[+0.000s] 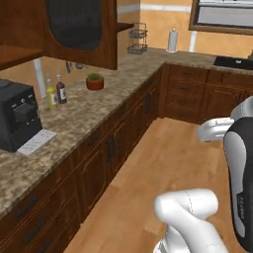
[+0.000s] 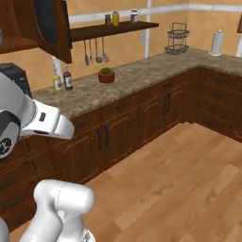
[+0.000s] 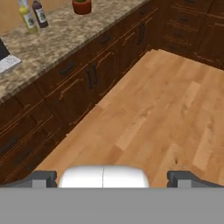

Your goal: Gather all objects into one cabinet and sort the glasses and bowls to opposite sides.

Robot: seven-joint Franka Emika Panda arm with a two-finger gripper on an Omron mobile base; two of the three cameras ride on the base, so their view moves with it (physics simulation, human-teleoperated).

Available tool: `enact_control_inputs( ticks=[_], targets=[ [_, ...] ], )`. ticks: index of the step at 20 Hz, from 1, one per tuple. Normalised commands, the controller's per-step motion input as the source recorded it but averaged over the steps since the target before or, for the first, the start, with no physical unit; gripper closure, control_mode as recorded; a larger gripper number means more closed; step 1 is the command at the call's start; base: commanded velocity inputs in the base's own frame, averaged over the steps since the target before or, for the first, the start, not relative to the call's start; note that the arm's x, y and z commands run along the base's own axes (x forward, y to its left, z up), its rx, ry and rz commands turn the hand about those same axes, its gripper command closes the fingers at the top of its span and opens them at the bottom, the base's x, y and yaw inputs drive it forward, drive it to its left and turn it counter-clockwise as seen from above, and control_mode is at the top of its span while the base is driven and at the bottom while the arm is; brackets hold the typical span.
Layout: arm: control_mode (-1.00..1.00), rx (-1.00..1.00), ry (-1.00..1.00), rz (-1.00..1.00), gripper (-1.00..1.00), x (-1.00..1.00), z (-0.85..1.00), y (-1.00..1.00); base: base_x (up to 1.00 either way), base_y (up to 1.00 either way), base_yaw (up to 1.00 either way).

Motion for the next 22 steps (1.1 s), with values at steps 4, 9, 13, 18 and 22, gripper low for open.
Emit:
enact_control_inputs(
  ticks=[4, 9, 13, 18, 22],
  targets=[
    [1.0, 0.0, 0.0, 0.0, -1.0, 0.0, 0.0, 0.0, 0.36, -0.44, -0.53],
    [1.0, 0.0, 0.0, 0.0, -1.0, 0.0, 0.0, 0.0, 0.56, -0.28, -0.46],
    [1.0, 0.0, 0.0, 0.0, -1.0, 0.0, 0.0, 0.0, 0.5, -0.22, -0.5],
    [1.0, 0.0, 0.0, 0.0, -1.0, 0.0, 0.0, 0.0, 0.08, -0.01, -0.81],
    [1.0, 0.0, 0.0, 0.0, -1.0, 0.0, 0.0, 0.0, 0.0, 0.0, -0.85]
  ],
)
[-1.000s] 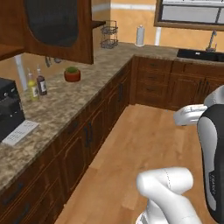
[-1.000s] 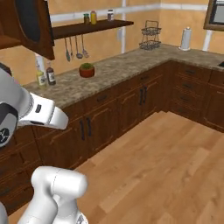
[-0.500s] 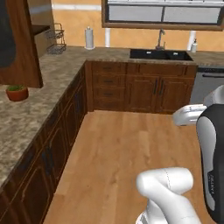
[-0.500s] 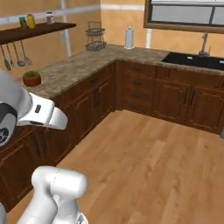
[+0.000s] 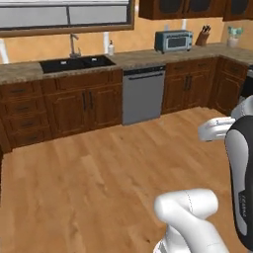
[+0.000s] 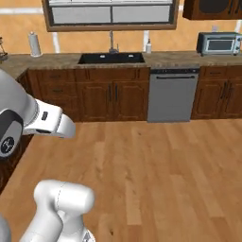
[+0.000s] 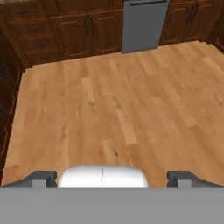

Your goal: Gather all objects into one cabinet and sort the glasses and bowls to opposite sides.

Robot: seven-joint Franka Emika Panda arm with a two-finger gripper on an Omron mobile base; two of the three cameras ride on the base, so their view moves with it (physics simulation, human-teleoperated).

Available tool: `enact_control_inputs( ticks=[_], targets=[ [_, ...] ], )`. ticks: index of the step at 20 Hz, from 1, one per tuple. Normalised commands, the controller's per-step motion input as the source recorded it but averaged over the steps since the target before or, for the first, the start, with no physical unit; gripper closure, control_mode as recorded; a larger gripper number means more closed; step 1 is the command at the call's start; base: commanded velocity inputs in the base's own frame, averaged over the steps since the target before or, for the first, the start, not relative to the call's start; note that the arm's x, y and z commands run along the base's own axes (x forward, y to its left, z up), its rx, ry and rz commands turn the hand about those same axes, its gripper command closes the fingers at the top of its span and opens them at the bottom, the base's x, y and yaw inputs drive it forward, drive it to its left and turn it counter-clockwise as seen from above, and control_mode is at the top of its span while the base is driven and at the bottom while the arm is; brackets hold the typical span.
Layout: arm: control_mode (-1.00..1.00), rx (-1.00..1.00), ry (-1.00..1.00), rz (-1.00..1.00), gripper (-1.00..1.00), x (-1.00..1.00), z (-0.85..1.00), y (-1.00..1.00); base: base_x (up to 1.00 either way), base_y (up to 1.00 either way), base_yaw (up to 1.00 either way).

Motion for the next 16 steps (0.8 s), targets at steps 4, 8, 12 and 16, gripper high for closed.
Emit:
enact_control_inputs(
  ticks=[4, 8, 12, 16],
  targets=[
    [1.0, 0.0, 0.0, 0.0, -1.0, 0.0, 0.0, 0.0, 0.02, 0.0, -0.71],
    [1.0, 0.0, 0.0, 0.0, -1.0, 0.0, 0.0, 0.0, 0.05, 0.0, -0.63],
    [1.0, 0.0, 0.0, 0.0, -1.0, 0.0, 0.0, 0.0, 0.08, 0.0, -0.56],
    [1.0, 0.0, 0.0, 0.0, -1.0, 0.0, 0.0, 0.0, 0.08, 0.0, -0.53]
  ],
)
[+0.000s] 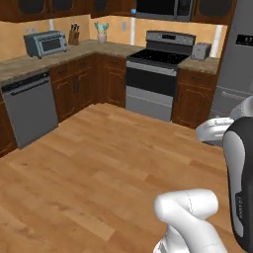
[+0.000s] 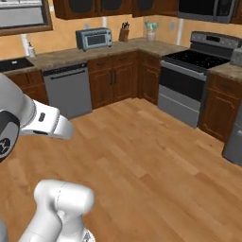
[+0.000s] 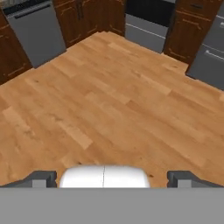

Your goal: Gather all objects into one cabinet and sort the glasses and bowls to opposite sides.

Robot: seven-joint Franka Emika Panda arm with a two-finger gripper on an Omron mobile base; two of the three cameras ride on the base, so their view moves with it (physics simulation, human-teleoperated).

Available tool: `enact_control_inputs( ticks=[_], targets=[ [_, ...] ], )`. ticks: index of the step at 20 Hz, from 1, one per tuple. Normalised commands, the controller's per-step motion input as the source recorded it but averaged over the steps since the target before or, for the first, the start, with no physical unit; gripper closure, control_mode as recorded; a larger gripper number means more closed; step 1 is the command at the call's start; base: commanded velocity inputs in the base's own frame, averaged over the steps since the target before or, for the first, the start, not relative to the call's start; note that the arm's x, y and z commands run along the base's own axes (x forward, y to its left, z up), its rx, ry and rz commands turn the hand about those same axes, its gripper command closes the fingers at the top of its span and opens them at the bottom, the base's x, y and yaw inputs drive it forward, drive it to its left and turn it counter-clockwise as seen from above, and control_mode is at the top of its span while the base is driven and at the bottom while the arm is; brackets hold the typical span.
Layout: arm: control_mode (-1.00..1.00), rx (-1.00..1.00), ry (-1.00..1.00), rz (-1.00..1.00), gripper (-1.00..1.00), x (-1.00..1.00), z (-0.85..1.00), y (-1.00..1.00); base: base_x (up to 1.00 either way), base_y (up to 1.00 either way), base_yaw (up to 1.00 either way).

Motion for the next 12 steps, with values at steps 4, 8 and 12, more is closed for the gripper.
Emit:
enact_control_inputs(
  ticks=[4, 8, 12],
  targets=[
    [1.0, 0.0, 0.0, 0.0, -1.0, 0.0, 0.0, 0.0, 0.08, 0.0, -0.52],
    [1.0, 0.0, 0.0, 0.0, -1.0, 0.0, 0.0, 0.0, 0.25, 0.0, -0.36],
    [1.0, 0.0, 0.0, 0.0, -1.0, 0.0, 0.0, 0.0, 0.36, 0.0, -0.21]
  ],
)
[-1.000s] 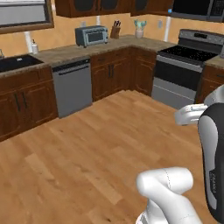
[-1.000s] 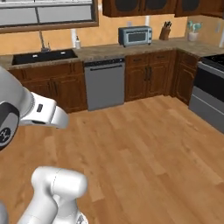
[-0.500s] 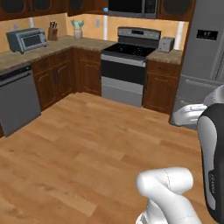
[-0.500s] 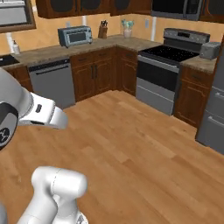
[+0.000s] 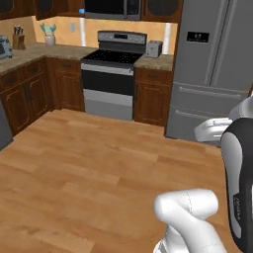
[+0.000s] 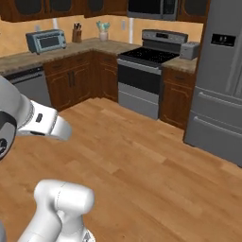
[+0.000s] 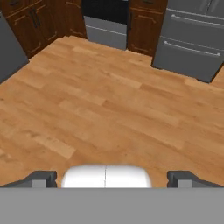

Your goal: Gather all objects into one cabinet and sort the glasses and bowls to opposite sides.

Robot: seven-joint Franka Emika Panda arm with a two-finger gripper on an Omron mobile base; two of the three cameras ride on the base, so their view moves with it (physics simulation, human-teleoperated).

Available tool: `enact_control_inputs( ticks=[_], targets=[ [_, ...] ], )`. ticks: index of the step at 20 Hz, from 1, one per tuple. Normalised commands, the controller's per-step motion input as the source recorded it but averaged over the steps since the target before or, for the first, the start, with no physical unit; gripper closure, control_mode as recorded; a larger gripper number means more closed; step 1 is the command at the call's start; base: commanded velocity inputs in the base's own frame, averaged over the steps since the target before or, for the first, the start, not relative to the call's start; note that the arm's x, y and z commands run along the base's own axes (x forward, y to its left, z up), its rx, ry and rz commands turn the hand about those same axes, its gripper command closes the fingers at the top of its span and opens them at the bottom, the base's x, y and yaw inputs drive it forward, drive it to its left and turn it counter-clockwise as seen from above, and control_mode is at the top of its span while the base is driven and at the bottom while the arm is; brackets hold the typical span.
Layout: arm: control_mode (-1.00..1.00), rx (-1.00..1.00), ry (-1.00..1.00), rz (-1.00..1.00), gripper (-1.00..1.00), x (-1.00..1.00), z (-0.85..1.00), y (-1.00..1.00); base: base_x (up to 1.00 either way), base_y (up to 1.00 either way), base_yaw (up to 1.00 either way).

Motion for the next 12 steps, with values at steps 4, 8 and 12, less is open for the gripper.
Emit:
enact_control_inputs(
  ticks=[4, 8, 12],
  targets=[
    [1.0, 0.0, 0.0, 0.0, -1.0, 0.0, 0.0, 0.0, 0.41, 0.03, -0.22],
    [1.0, 0.0, 0.0, 0.0, -1.0, 0.0, 0.0, 0.0, 0.78, 0.44, -0.23],
    [1.0, 0.0, 0.0, 0.0, -1.0, 0.0, 0.0, 0.0, 0.98, 0.75, -0.22]
  ],
)
